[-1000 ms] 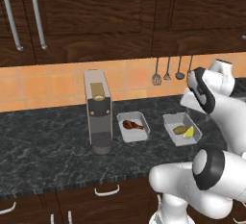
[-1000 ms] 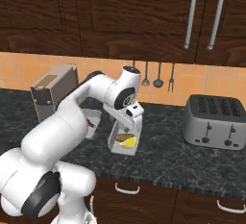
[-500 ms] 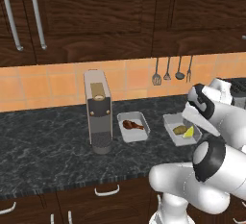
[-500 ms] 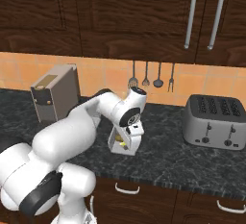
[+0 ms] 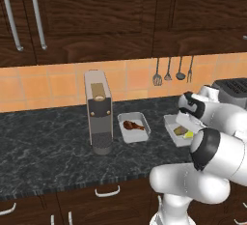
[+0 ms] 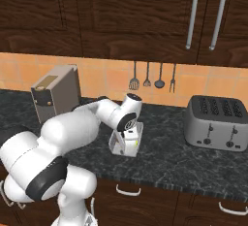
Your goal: Take the meat container that has the chicken drumstick and place it on the second highest rack of the freezer. Then take the vegetable container that has the potato and lemon wedge and place it on the highest rack of the freezer.
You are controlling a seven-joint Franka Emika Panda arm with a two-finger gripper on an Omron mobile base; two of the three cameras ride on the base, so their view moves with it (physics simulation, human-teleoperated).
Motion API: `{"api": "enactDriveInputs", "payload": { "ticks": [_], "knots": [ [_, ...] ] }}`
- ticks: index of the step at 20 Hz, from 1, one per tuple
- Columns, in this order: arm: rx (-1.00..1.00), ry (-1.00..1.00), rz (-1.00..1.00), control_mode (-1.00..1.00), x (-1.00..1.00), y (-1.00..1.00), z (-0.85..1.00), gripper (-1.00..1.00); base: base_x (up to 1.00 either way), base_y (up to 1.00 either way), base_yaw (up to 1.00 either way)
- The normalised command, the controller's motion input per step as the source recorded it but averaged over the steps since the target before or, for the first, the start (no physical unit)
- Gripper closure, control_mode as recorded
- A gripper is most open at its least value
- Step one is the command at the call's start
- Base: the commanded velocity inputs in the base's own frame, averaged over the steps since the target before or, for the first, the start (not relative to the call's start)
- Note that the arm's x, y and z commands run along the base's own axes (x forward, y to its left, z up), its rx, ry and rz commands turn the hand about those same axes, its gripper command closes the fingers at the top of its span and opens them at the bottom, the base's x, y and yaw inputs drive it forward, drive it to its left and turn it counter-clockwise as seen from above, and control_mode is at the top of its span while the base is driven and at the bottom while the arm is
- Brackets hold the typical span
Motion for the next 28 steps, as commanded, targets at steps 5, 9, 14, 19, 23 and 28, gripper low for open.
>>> {"api": "enactDriveInputs", "payload": {
  "ticks": [5, 9, 14, 19, 23, 28],
  "knots": [
    [0.0, 0.06, -0.08, -1.0, 0.06, 0.0, -0.54, -1.0, 0.0, 0.0, 0.0],
    [0.0, 0.0, -0.05, -1.0, 0.0, 0.0, -0.11, -1.0, 0.0, 0.0, 0.0],
    [0.0, 0.0, -0.02, -1.0, 0.0, 0.0, -0.07, 1.0, 0.0, 0.0, 0.0],
    [0.0, 0.02, 0.0, -1.0, 0.0, 0.0, -0.01, 1.0, 0.0, 0.0, 0.0],
    [0.0, 0.01, 0.0, -1.0, -0.09, 0.0, 0.0, 1.0, 0.0, 0.0, 0.0],
    [0.0, -0.02, 0.0, -1.0, -0.51, 0.01, 0.31, 1.0, 0.0, 0.0, 0.0]
  ]
}}
